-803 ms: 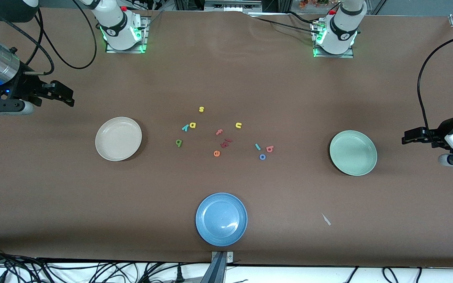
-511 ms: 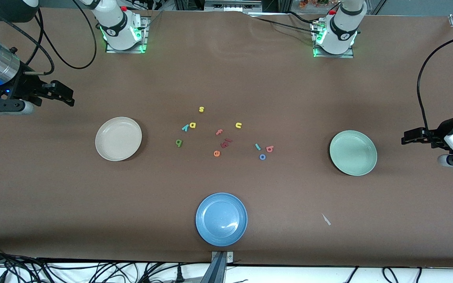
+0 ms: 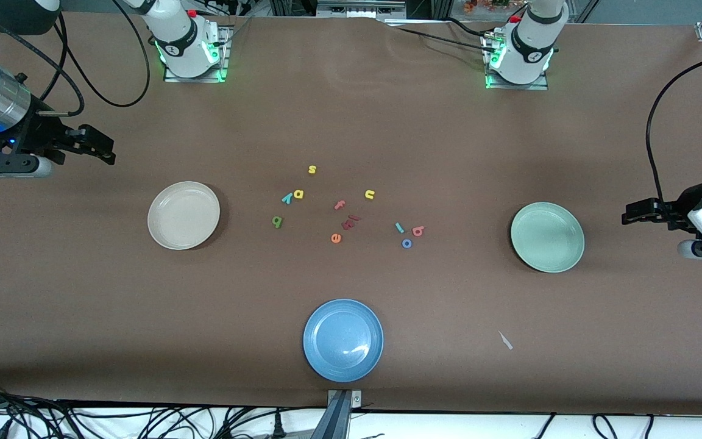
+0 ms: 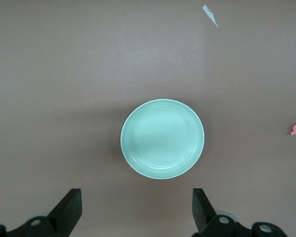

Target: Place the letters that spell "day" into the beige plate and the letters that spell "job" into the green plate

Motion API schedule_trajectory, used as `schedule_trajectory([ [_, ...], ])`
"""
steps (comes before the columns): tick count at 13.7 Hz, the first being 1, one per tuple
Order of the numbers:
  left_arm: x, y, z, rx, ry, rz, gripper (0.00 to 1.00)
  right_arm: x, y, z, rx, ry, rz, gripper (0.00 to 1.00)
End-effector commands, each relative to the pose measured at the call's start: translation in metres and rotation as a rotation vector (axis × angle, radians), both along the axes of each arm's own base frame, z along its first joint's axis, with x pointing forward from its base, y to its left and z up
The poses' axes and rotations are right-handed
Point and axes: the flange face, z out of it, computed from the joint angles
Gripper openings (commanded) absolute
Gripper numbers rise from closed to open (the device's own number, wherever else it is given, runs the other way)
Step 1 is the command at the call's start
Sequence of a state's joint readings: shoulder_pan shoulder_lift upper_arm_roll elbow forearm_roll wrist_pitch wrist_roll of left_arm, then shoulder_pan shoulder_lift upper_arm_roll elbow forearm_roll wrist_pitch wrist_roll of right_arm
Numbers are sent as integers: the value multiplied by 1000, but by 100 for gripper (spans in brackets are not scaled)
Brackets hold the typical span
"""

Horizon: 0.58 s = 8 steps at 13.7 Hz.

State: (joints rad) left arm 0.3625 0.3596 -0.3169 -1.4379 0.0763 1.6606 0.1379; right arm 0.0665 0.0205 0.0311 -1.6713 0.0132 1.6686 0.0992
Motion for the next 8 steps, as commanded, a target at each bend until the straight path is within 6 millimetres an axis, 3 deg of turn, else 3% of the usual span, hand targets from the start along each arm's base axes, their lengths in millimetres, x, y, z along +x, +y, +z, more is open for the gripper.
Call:
schedule_trajectory([
  [1, 0, 0, 4, 12, -11, -22, 99, -4, -1, 1, -13, 1, 9, 100],
  [8, 1, -6, 4, 13, -11, -23, 99, -4, -1, 1, -13, 2, 8, 100],
])
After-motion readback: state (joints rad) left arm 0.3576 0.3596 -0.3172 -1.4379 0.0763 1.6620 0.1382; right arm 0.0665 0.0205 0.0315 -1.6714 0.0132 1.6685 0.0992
